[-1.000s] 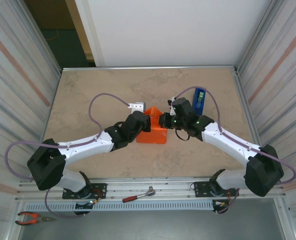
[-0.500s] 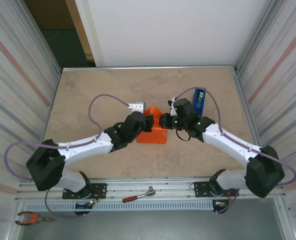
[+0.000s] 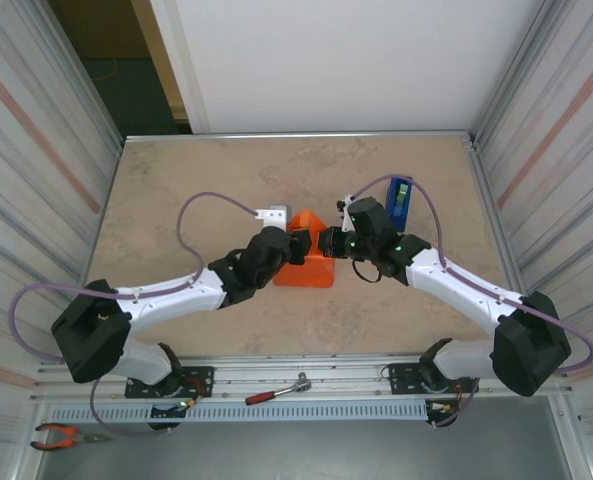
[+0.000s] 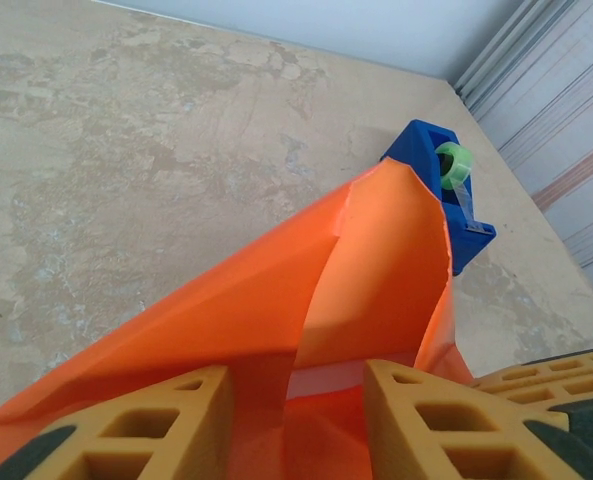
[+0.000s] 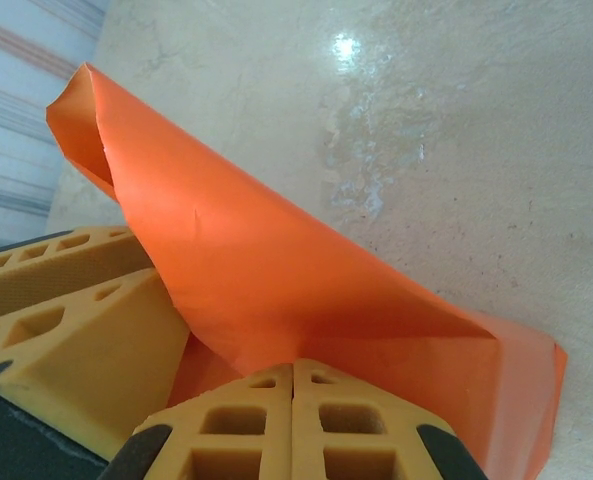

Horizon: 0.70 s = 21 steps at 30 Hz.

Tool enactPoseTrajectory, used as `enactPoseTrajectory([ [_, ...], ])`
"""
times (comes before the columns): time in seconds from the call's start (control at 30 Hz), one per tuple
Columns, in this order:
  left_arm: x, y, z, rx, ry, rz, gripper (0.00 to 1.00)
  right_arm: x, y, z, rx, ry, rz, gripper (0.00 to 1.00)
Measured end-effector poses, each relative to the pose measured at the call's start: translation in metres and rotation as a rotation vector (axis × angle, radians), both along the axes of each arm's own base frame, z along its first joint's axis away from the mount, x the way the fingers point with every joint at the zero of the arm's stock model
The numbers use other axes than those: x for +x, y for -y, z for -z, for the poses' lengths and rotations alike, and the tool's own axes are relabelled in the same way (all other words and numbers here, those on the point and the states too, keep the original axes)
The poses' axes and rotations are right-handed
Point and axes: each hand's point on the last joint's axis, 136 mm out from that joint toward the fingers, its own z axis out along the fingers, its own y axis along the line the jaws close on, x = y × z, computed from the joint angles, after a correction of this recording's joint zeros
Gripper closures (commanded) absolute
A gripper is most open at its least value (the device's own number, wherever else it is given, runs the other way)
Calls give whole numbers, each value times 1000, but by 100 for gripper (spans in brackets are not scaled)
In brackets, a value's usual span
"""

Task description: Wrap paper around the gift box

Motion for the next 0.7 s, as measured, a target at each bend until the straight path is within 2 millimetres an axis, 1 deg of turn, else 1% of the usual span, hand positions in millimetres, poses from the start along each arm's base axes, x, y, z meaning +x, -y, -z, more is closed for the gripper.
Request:
enactPoseTrajectory([
  [0.17,-2,6,2,66,34,-16,56,-1,0,0,-2,-3,-2,100],
  [0.4,-1,3,2,87,48,-35,52,-2,1,0,-3,-4,-2,100],
  [0.57,-1,1,1,87,63,-45,47,-2,1,0,-4,-3,0,100],
  [0.7,-5,-1,-4,36,95,-38,45,-3,1,0,-5,-8,-4,100],
])
